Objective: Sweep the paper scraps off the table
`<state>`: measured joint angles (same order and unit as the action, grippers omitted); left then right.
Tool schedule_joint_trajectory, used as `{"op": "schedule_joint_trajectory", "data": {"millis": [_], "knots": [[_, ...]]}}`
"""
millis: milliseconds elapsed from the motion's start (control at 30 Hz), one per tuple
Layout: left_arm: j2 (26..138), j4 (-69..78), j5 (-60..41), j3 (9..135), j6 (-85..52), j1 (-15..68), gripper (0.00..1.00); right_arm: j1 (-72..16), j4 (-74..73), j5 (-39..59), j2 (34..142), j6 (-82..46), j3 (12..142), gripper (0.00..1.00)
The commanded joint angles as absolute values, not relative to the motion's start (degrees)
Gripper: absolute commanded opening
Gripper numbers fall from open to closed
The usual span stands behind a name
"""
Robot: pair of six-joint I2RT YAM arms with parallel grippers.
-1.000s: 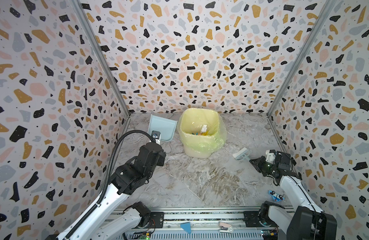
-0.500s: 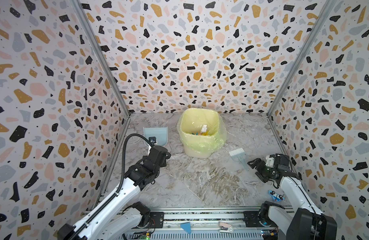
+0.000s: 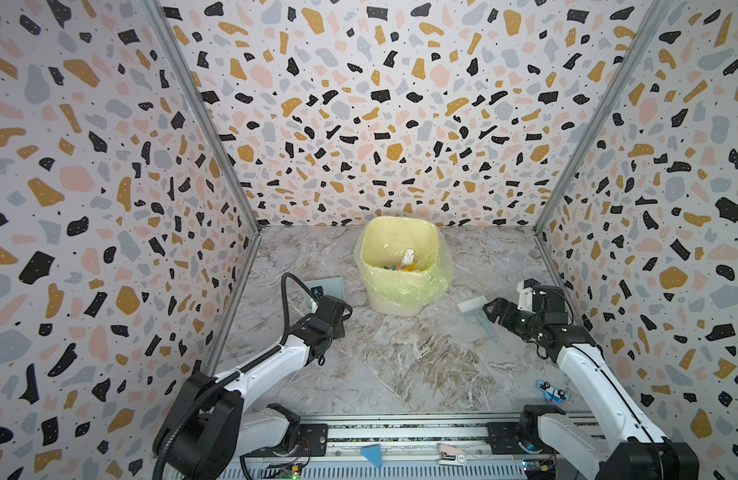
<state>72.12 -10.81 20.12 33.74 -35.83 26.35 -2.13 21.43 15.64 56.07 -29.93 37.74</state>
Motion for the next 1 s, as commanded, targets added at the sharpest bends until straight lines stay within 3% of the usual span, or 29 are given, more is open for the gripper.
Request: {"op": "schedule_joint_trajectory", "data": {"millis": [0, 500, 767, 967], "knots": [[76.1, -4.6, 18.0, 33.3, -36.4, 26.0, 0.01, -3.6, 17.9, 12.2, 57.1, -27.2, 39.3, 0.91], [80.6, -2.8, 17.6, 32.9, -36.0, 26.0, 0.35, -4.9, 8.5, 9.9, 61.3, -21.9, 39.4, 0.99], [71.5, -5.4, 22.4, 35.1, -34.4, 25.9, 0.67, -4.7, 3.1, 7.3, 63.4, -17.1, 40.8, 0.99], [58.7, -2.0, 34.3, 35.5, -23.4, 25.9, 0.96, -4.6, -6.2, 1.0, 65.6, -11.1, 38.6, 0.99]]}}
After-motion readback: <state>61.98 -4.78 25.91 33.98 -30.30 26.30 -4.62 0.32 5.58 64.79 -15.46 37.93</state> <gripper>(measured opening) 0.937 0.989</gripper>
